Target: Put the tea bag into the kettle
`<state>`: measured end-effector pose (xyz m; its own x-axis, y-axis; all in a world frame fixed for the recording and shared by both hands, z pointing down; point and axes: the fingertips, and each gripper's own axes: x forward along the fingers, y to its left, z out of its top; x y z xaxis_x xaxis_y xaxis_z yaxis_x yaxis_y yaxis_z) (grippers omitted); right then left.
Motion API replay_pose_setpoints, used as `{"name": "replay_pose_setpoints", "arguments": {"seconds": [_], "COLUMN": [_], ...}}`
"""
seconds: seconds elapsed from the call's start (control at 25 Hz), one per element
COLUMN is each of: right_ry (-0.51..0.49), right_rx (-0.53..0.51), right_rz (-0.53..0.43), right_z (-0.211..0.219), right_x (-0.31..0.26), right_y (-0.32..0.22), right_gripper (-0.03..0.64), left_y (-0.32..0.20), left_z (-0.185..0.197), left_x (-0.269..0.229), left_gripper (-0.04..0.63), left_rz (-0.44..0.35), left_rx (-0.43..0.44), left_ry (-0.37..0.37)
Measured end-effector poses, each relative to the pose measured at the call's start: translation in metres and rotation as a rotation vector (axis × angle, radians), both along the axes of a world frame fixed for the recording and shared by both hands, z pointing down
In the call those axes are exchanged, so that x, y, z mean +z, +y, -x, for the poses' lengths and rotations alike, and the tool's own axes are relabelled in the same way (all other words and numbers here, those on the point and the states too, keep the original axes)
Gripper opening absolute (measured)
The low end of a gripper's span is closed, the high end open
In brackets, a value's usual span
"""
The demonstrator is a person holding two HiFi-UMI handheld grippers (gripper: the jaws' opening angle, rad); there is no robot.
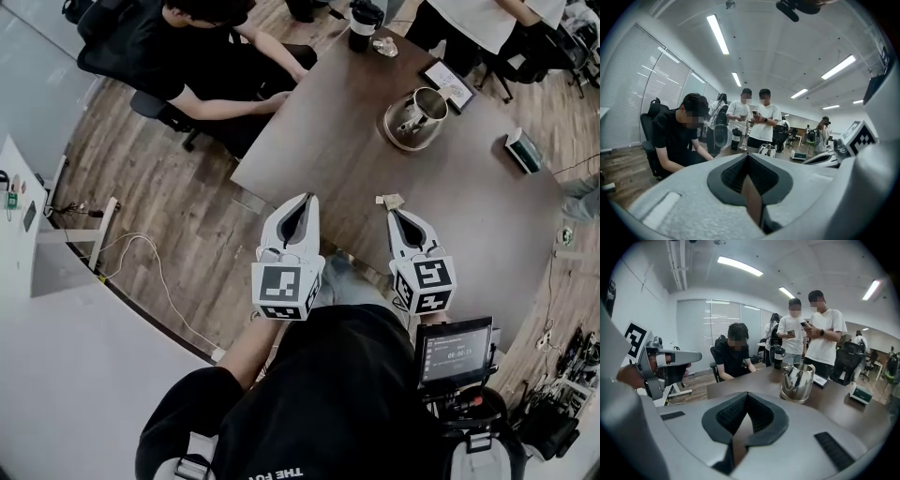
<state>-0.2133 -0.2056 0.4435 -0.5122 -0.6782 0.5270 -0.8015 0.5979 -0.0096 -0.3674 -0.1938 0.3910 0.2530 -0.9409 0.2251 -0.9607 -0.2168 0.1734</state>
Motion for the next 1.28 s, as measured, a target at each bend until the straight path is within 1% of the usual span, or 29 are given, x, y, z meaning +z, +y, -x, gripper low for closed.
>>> {"name": "replay_pose_setpoints", "arguments": {"seconds": [0.16,0.28,0.36,0.48,0.6,0.72,0.76,1.08,1.28], "right_ry": [0.028,0.064,0.095,0.104,0.114,0.148,0.154,0.141,0.13], "right_rx": [0.048,0.064,0.07,0.072,0.067,0.057,0.059,0.089,0.096], "right_rz": [0.024,0.04,0.064,0.11,0.132,0.141,0.143,0.19,0.214], "right_z": [-0.025,-0.042,-0.053,-0.062,-0.067,-0.072,-0.073,-0.082,-0.081], "right_x": [0.012,0.023,0.036,0.053,0.065,0.079,0.082,0.111,0.127], "right_y": [-0.011,-0.018,-0.022,-0.024,-0.028,-0.032,-0.034,-0.044,-0.046], "right_gripper": [0.005,0.005,0.005,0.007,0.022,0.06,0.06,0.06,0.058], "left_y": [-0.016,-0.029,-0.036,-0.046,-0.056,-0.064,-0.067,-0.075,-0.076], "left_z": [-0.016,-0.028,-0.036,-0.044,-0.049,-0.054,-0.056,-0.066,-0.076], "left_x": [0.0,0.001,0.002,0.007,0.013,0.022,0.025,0.055,0.074], "left_gripper": [0.002,0.002,0.002,0.002,0.002,0.002,0.002,0.002,0.002], "left_rz": [0.005,0.008,0.013,0.03,0.043,0.058,0.066,0.132,0.17], "left_rx": [0.032,0.056,0.067,0.078,0.086,0.097,0.102,0.128,0.154], "left_ry": [-0.011,-0.026,-0.032,-0.036,-0.045,-0.054,-0.058,-0.083,-0.087]}}
